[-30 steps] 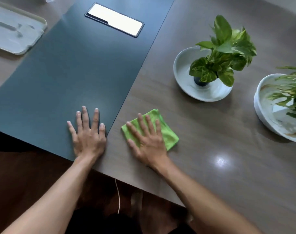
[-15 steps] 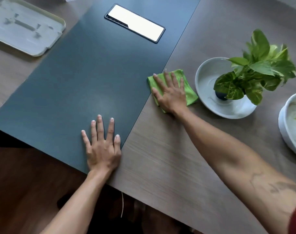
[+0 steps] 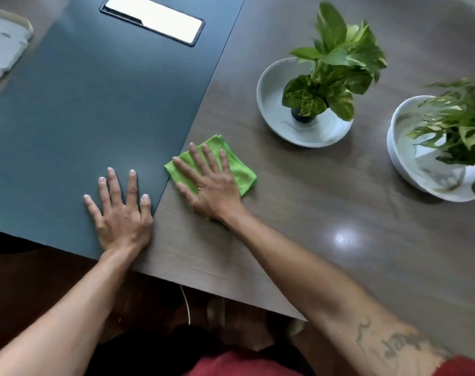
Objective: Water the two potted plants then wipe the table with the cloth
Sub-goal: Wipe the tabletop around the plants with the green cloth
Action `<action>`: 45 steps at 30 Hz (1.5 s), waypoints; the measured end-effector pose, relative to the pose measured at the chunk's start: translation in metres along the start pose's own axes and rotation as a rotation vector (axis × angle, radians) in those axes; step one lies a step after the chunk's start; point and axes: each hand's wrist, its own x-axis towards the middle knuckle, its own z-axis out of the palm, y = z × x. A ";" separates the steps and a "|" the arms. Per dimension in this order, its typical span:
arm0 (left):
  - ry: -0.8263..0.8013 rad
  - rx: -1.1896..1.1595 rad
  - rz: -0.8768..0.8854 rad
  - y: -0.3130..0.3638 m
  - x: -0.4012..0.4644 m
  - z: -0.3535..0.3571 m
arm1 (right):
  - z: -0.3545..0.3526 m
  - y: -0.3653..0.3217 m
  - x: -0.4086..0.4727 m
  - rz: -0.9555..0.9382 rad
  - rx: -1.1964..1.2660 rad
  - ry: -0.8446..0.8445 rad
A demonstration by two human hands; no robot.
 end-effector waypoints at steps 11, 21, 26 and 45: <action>-0.061 -0.204 0.327 0.180 -0.009 0.018 | -0.026 0.144 -0.196 0.303 -0.045 0.069; -0.107 0.030 0.362 0.290 -0.035 0.051 | -0.057 0.283 -0.119 0.620 -0.082 0.114; -0.092 0.032 0.359 0.293 -0.035 0.052 | -0.080 0.346 -0.051 0.727 -0.051 0.032; -0.150 0.010 0.691 0.347 -0.072 0.051 | -0.066 0.336 -0.272 0.693 -0.031 0.116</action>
